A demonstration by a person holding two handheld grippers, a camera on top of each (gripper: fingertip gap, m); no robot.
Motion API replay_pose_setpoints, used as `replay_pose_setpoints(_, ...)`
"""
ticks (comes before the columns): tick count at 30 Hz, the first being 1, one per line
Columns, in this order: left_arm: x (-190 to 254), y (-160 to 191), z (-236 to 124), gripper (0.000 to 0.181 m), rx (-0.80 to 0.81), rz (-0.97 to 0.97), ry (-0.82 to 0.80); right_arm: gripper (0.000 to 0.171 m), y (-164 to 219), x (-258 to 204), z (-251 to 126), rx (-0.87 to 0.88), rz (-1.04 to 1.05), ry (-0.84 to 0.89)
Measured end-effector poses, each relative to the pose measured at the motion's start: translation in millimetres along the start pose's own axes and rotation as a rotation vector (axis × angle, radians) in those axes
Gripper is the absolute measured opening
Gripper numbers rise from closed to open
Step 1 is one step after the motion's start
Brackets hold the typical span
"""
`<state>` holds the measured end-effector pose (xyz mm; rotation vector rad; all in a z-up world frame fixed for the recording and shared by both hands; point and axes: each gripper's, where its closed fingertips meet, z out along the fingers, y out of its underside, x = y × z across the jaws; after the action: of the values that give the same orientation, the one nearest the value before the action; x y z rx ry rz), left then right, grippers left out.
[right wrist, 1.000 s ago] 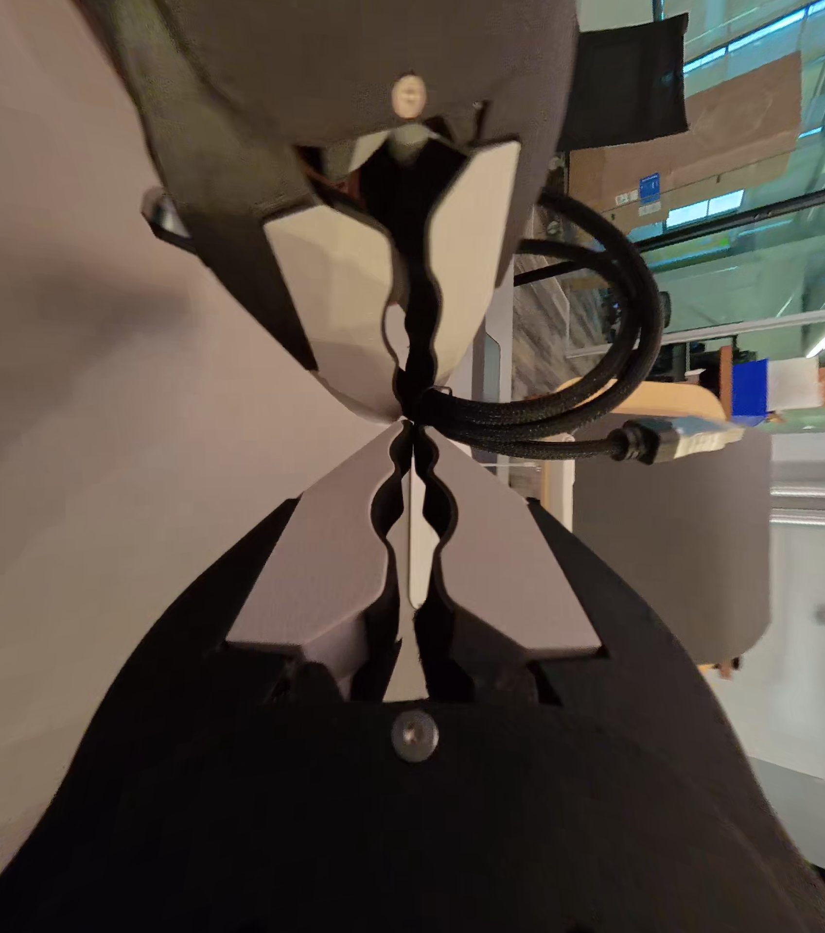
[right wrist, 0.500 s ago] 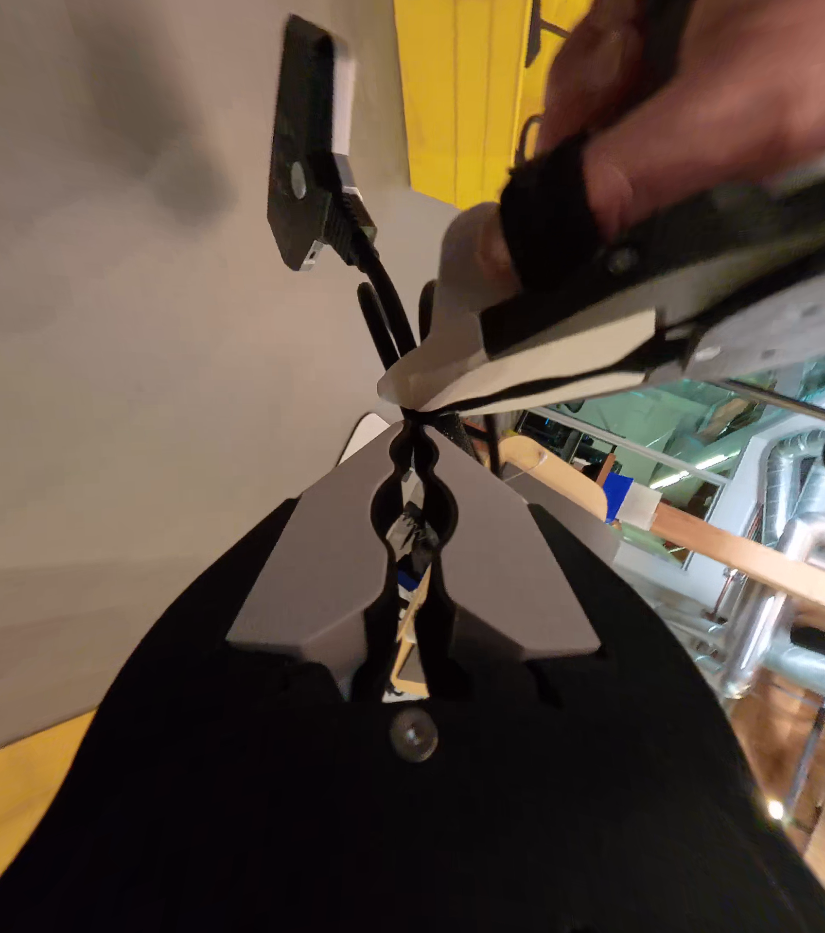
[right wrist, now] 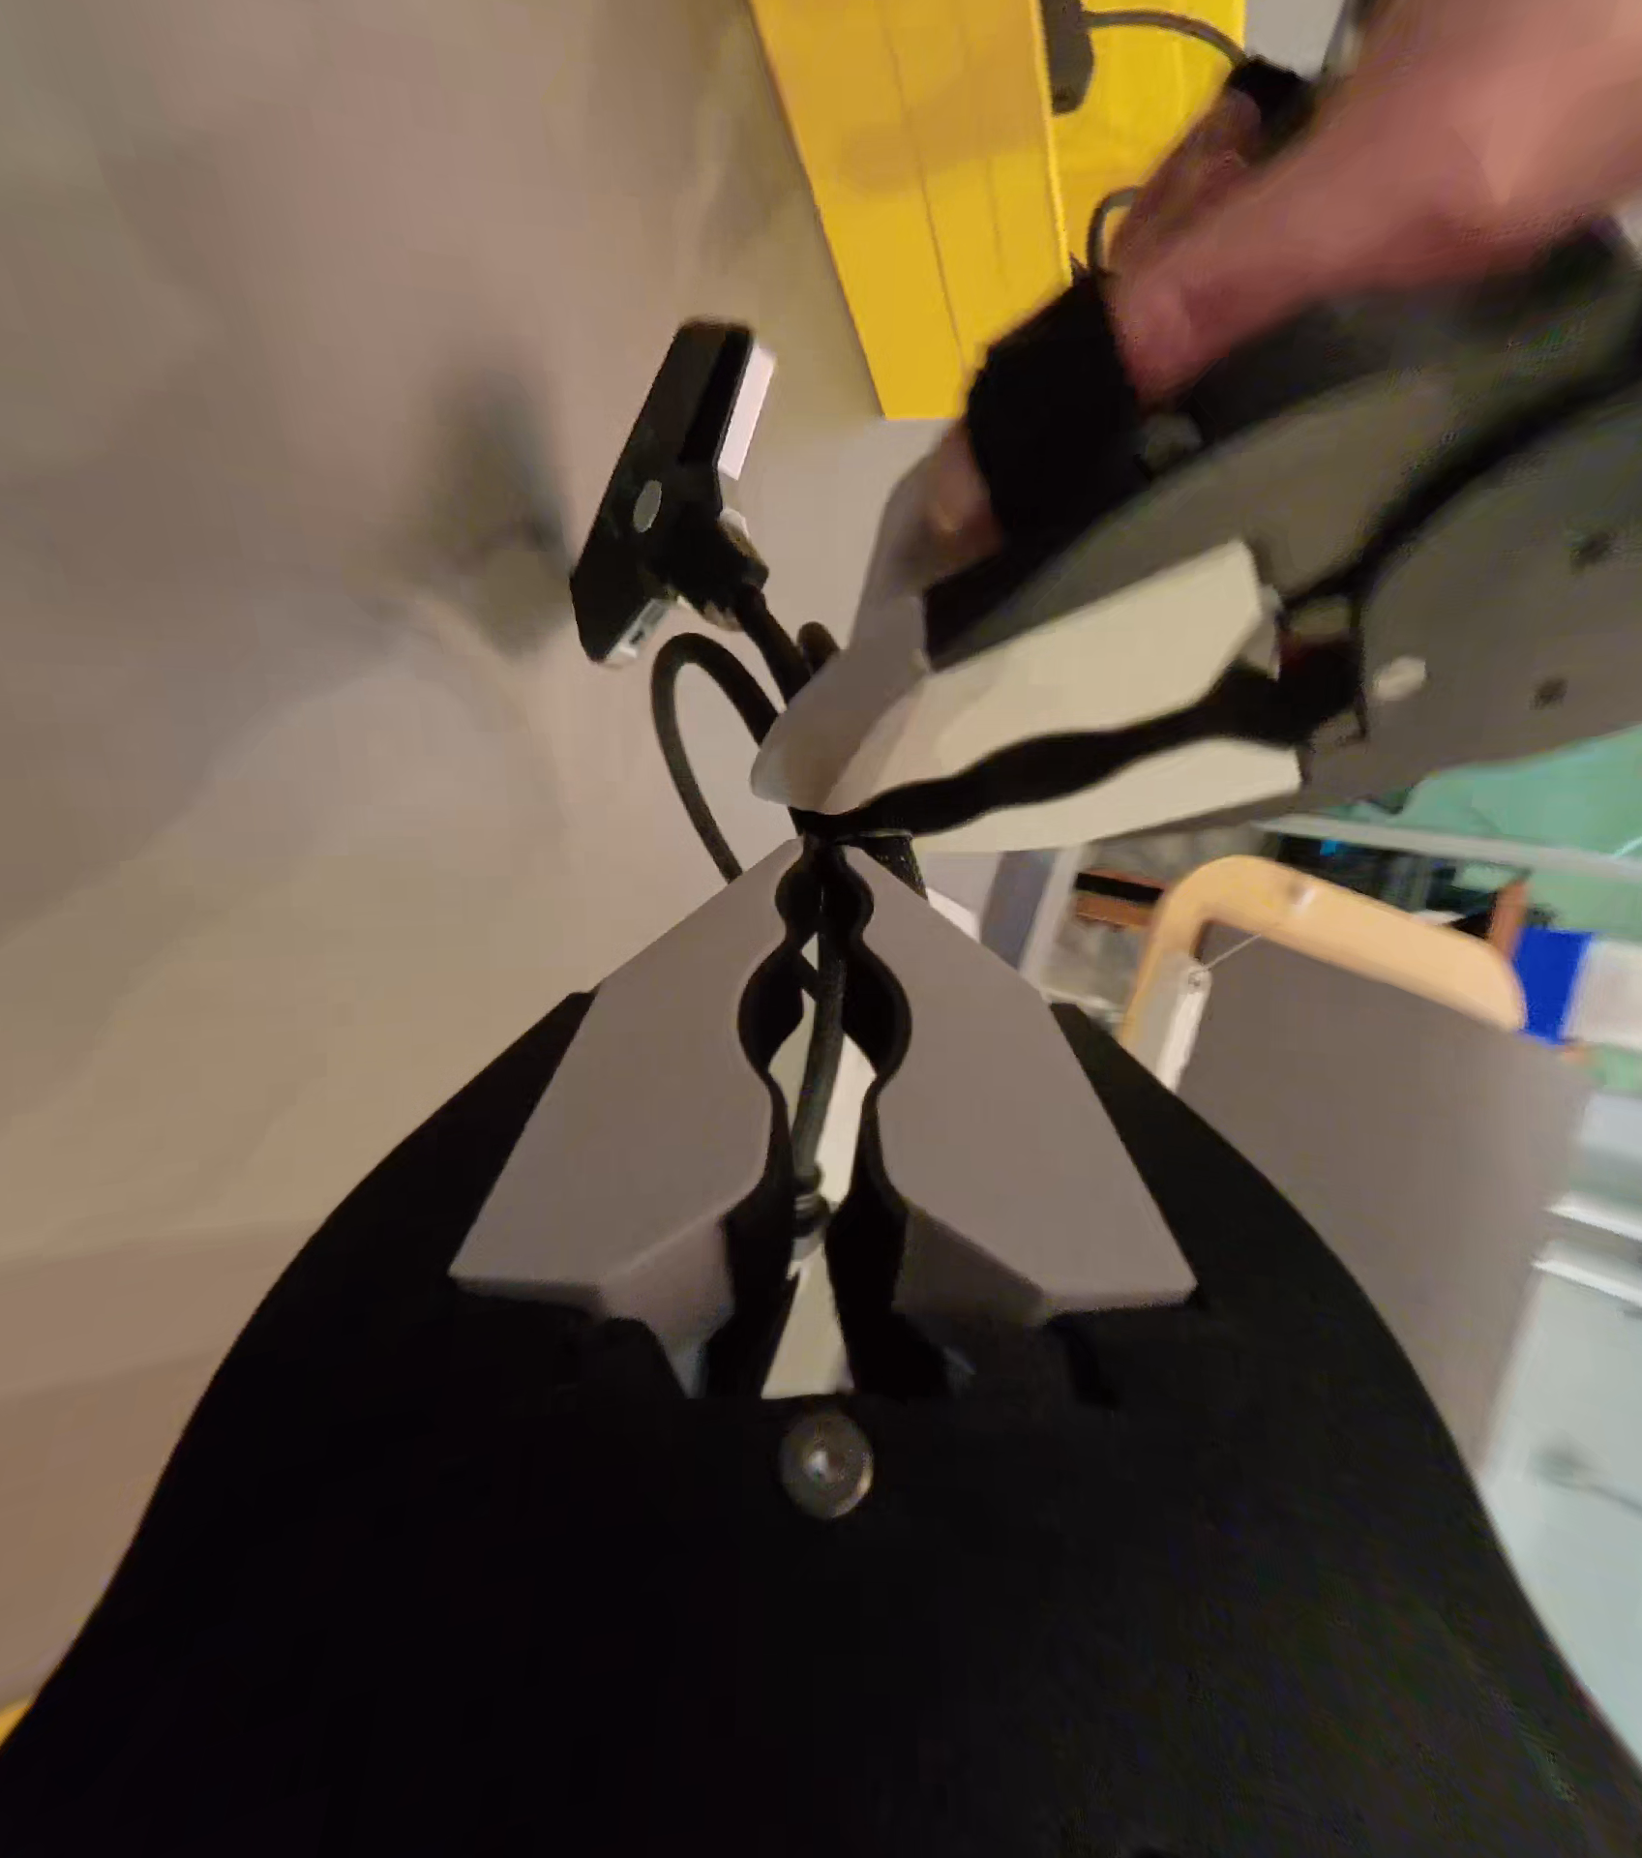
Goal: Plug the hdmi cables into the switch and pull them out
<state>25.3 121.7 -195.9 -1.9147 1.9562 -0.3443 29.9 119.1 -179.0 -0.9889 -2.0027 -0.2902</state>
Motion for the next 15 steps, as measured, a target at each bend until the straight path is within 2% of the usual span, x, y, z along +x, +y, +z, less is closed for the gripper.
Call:
replay_pose_setpoints(3,-5,-4,-1,0.026,0.074,-0.023,-0.144,0.000,7,3,1,0.059,0.183,-0.027)
replay_pose_setpoints(8,-14,0,-4,0.048,0.208,-0.108,-0.437,0.000,13,0,4,0.102,0.332,-0.056)
replay_pose_setpoints(11,-14,-4,-5,0.044,0.242,-0.064,-0.637,0.000,8,1,4,0.144,0.404,-0.084)
replay_pose_setpoints(12,-19,-4,-8,0.035,0.214,-0.027,-0.728,0.000,6,1,3,0.159,0.429,-0.099)
replay_pose_setpoints(15,-23,0,-4,0.022,0.109,0.062,-0.777,0.000,8,2,5,0.153,0.435,-0.115)
